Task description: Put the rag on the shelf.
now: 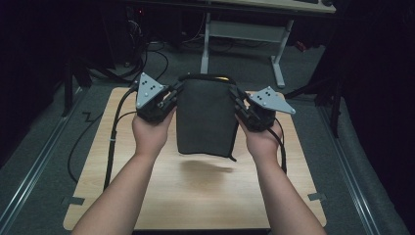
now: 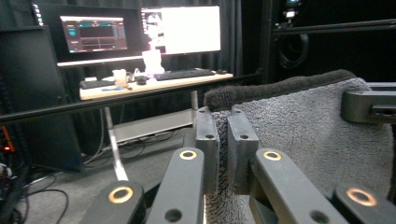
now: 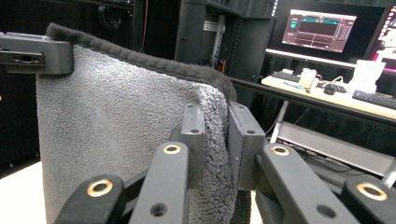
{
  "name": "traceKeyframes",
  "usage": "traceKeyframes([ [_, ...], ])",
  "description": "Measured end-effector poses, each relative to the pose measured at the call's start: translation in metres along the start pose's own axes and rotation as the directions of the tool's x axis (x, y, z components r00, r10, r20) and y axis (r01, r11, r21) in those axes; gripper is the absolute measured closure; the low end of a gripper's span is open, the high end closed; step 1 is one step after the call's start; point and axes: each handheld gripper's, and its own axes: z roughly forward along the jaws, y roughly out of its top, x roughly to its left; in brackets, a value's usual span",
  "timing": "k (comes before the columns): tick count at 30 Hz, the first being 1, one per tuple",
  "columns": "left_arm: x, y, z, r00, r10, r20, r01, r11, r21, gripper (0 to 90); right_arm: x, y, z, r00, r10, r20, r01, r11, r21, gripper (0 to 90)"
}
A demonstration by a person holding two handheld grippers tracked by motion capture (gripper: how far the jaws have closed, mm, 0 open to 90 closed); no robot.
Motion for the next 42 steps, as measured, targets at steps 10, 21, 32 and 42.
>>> traceKeyframes([
  [10, 0.017, 0.010, 0.035, 0.9991, -0.006, -0.043, 0.006, 1.0000, 0.005, 85.3, -0.018, 0.010, 0.032, 0.9995, 0.030, 0.008, -0.030, 1.000, 0.003, 78.8],
  [21, 0.036, 0.000, 0.074, 0.9976, 0.006, -0.068, -0.001, 0.9965, 0.084, 85.2, -0.041, -0.001, 0.076, 0.9998, 0.018, 0.004, -0.019, 0.997, 0.072, 78.7],
  [32, 0.054, -0.049, 0.092, 0.9973, -0.043, -0.059, 0.054, 0.9768, 0.207, 85.1, -0.048, -0.030, 0.106, 0.9986, 0.038, -0.037, -0.031, 0.984, 0.173, 78.7],
  [42, 0.055, -0.078, 0.097, 0.9972, -0.071, -0.026, 0.075, 0.9586, 0.275, 85.3, -0.050, -0.056, 0.112, 0.9967, 0.067, -0.047, -0.053, 0.965, 0.255, 79.3],
])
